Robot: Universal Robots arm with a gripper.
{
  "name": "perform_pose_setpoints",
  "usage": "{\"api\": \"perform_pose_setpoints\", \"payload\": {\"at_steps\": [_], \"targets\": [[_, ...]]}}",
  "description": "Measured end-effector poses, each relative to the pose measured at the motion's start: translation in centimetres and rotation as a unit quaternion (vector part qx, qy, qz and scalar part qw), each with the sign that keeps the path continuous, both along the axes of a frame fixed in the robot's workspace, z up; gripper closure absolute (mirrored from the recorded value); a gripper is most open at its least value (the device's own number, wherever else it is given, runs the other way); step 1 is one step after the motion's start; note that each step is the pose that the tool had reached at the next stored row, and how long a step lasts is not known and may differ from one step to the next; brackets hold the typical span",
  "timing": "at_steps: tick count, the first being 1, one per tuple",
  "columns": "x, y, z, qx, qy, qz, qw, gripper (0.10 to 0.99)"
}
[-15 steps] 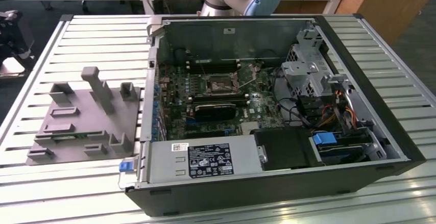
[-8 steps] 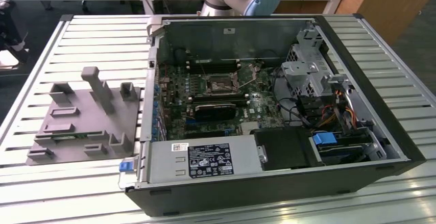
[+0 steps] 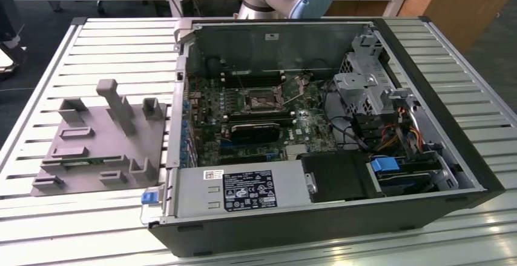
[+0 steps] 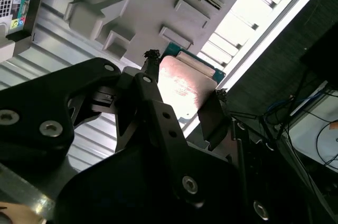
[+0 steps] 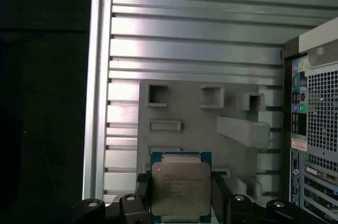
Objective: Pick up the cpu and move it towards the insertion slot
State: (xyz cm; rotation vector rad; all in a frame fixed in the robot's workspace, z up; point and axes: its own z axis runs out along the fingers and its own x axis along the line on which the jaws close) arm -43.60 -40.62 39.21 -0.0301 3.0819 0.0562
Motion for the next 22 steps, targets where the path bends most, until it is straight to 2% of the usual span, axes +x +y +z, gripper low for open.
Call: {"api": "perform_pose_setpoints", "payload": {"at_steps": [7, 14, 22], "targets": [[0.00, 0.00, 1.41, 0.0000, -0.0010, 0.000, 1.0000, 0.545], [0.17, 0.00, 1.45, 0.0000, -0.0010, 0.000, 1.0000, 0.545], [1.49, 0.00, 1.44, 0.0000, -0.0010, 0.000, 1.0000, 0.545]]}}
